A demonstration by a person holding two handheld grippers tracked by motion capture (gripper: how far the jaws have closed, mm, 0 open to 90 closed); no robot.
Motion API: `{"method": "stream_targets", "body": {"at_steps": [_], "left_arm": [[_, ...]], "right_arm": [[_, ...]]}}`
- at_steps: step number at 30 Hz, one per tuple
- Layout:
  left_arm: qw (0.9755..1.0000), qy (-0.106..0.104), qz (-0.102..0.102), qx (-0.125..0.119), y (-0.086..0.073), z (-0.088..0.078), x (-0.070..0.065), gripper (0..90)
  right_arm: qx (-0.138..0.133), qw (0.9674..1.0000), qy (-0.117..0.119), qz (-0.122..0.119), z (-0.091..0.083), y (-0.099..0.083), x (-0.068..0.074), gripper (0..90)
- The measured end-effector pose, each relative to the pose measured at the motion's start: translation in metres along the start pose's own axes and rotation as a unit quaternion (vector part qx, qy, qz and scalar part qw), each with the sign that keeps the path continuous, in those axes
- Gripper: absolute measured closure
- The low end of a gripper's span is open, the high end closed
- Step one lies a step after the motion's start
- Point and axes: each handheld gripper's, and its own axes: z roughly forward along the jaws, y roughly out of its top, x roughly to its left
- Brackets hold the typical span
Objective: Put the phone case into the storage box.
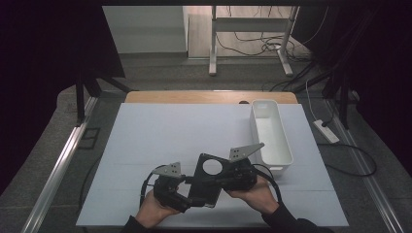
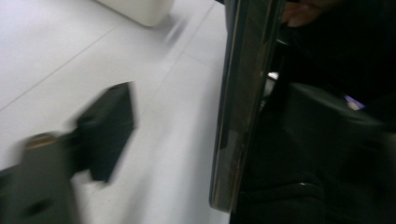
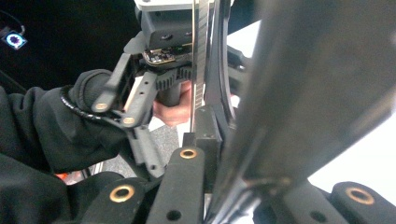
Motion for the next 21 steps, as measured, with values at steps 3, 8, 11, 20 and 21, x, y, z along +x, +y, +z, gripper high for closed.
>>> {"method": "stream_targets", "body": {"at_steps": [3,8,11,20,21], "left_arm": [[0.9998,-0.019,-0.002,-0.002,0.0001,-0.0023,0.0008,37.4],[0.9992,-0.038,-0.002,-0.007,0.0003,-0.0053,0.0019,60.3],[0.9988,-0.049,0.006,0.0,0.0007,-0.0038,-0.0005,70.6],[0.9976,-0.065,0.022,0.004,0.0004,-0.0024,-0.0017,83.9],[0.9976,-0.066,0.023,0.005,0.0006,-0.0026,-0.0018,84.1]], "right_arm": [[-0.001,1.0,0.006,-0.002,-0.0001,0.0003,0.0005,86.1],[-0.002,0.9999,0.016,-0.003,-0.0003,0.0007,0.0014,86.1],[-0.005,0.9996,0.029,-0.005,0.0001,0.001,0.0017,86.1],[0.0,0.9992,0.039,-0.009,0.0013,0.0006,0.0019,86.0],[-0.001,0.9991,0.042,-0.011,0.0013,0.0007,0.0022,86.0]]}}
